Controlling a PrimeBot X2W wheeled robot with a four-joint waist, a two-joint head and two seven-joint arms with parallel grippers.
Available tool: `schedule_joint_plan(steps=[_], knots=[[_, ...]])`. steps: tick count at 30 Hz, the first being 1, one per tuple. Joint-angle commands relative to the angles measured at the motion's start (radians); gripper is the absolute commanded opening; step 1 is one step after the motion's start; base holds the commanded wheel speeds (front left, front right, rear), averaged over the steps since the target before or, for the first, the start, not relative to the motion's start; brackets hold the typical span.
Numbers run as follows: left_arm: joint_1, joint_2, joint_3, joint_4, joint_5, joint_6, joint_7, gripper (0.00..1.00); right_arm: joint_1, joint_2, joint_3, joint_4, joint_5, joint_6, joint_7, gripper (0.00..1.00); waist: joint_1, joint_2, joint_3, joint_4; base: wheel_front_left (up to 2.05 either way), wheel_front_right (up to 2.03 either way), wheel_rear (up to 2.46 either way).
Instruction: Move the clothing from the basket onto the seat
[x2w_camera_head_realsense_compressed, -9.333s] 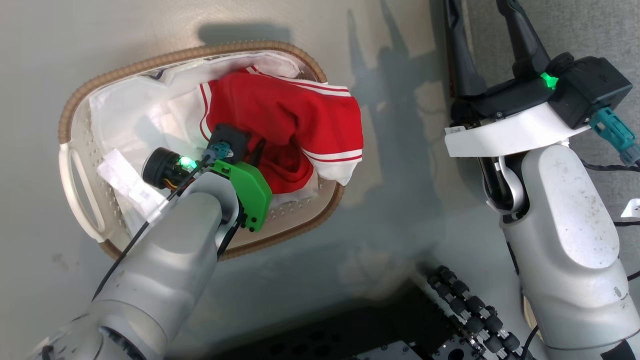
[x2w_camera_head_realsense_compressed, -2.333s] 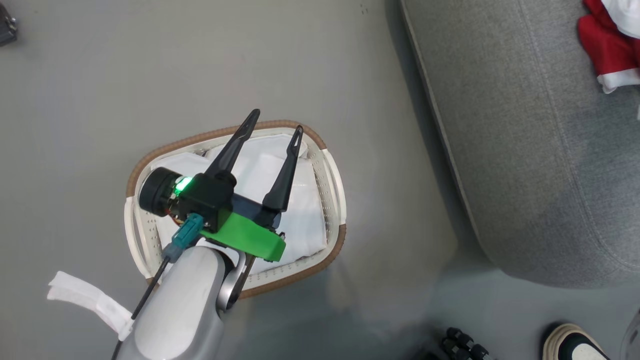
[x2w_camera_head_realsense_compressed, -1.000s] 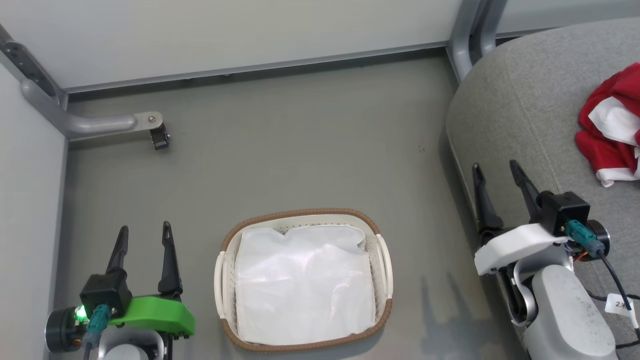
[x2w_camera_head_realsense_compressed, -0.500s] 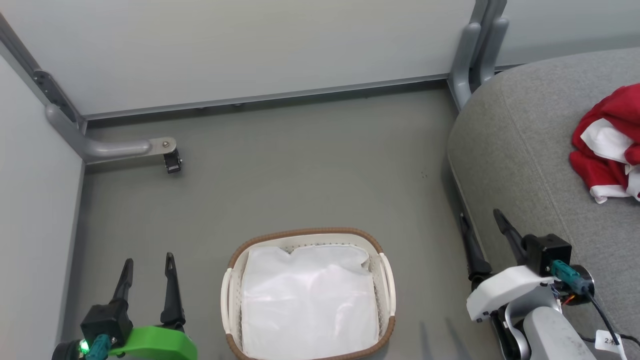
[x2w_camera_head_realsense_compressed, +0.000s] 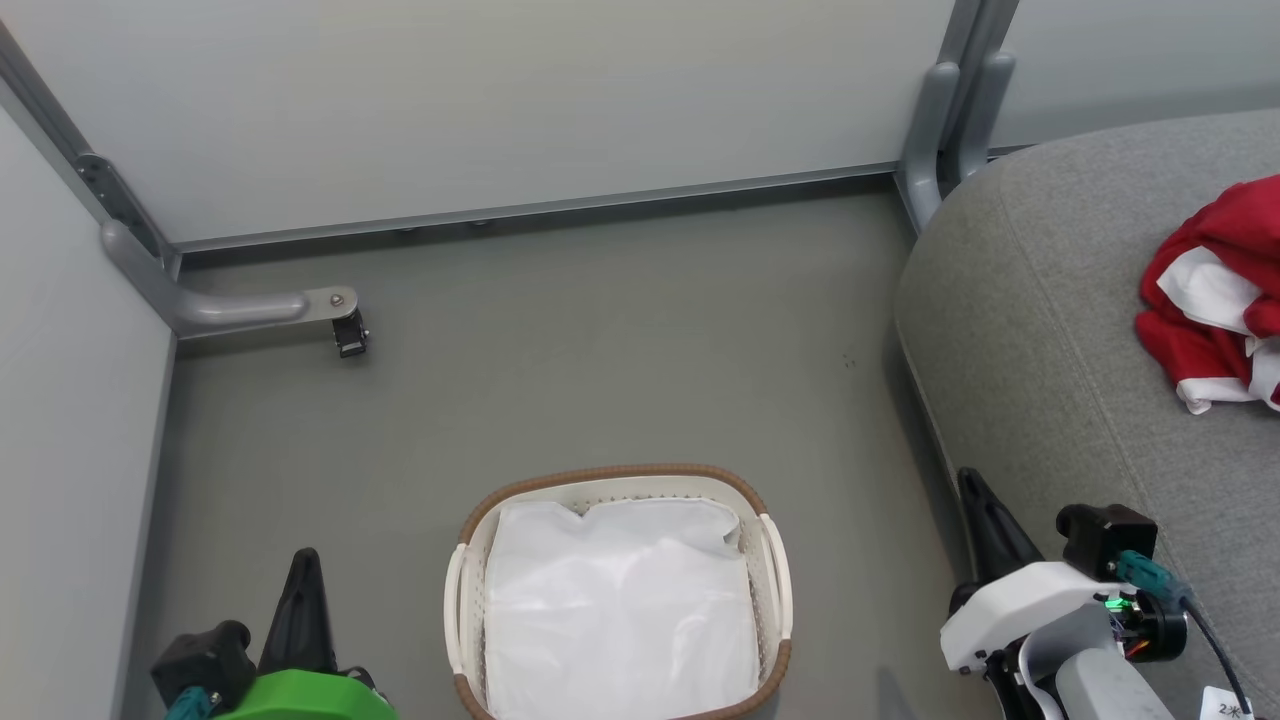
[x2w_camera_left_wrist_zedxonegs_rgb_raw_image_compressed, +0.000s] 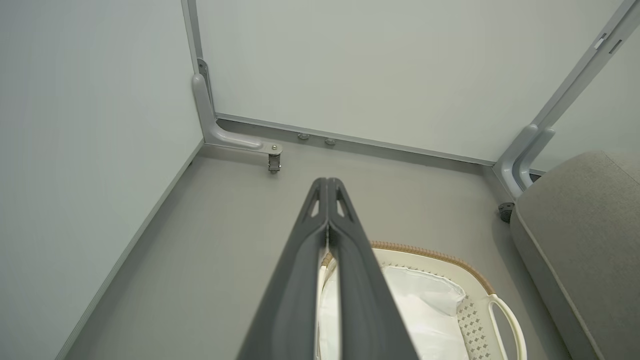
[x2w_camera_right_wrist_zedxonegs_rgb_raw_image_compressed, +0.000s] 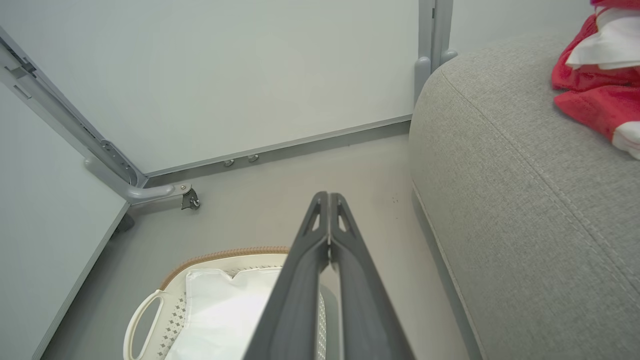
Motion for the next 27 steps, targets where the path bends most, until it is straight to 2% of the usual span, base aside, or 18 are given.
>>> schedule_joint_plan(steps=[1, 27], knots=[[-0.019, 0.003, 0.01, -0.015, -0.049, -0.006, 0.01, 0.0, -0.008, -0.003, -0.009, -0.024, 0.049, 0.0, 0.01, 0.0, 0.0, 0.0, -0.001, 0.0, 0.0, 0.0, 0.0], [-0.056, 0.005, 0.04, -0.036, -0.467, -0.027, 0.117, 0.0, 0.017, -0.005, -0.061, -0.091, 0.461, 0.0, 0.118, 0.0, 0.0, 0.0, -0.017, 0.003, 0.0, 0.0, 0.0]])
